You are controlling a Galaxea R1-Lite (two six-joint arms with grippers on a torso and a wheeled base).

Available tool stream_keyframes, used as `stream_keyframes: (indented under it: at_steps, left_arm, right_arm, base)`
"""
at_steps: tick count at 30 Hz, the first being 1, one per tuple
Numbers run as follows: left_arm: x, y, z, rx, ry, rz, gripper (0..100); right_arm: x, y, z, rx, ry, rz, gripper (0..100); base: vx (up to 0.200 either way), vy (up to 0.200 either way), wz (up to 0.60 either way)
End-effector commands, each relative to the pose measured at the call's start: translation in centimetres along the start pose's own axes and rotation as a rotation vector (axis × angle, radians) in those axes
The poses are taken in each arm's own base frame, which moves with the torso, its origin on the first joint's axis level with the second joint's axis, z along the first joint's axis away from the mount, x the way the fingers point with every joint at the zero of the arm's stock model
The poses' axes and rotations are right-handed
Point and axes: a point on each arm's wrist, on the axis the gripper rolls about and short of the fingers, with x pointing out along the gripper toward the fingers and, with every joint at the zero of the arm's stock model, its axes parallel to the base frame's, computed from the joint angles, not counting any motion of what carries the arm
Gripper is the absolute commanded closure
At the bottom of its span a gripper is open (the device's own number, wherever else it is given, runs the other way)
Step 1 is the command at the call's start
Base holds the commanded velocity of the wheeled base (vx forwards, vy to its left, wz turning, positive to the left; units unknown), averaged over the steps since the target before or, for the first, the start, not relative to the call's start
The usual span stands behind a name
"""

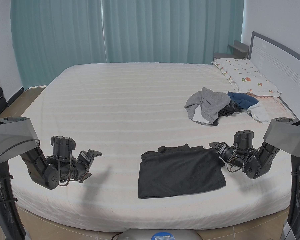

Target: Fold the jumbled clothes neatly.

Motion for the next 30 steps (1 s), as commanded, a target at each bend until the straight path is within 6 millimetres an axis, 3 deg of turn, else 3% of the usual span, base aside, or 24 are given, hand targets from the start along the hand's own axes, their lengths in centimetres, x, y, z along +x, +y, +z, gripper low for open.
stream_keyframes:
  at_steps: [1, 4, 15, 30]
  left_arm:
    - [0.0, -0.1, 0.1, -0.002, -0.003, -0.004, 0]
    - [0.0, -0.1, 0.1, -0.004, -0.002, -0.006, 0]
    - [-0.1, -0.7, 0.3, -0.01, -0.001, -0.023, 0]
    - [0.6, -2.0, -1.1, 0.026, 0.027, -0.052, 0]
  right_arm:
    - [0.0, 0.0, 0.0, 0.0, 0.0, 0.001, 0]
    - [0.0, 0.1, 0.0, -0.001, 0.001, 0.002, 0]
    - [-0.7, 0.5, 0.3, 0.003, 0.001, 0.015, 0]
    - [-2.0, 1.3, 0.0, -0.014, 0.029, 0.051, 0]
  base:
    - [0.0, 0.0, 0.0]
    - [0.0, 0.0, 0.0]
    - [0.0, -0.2, 0.0]
    - [0.0, -0.2, 0.0]
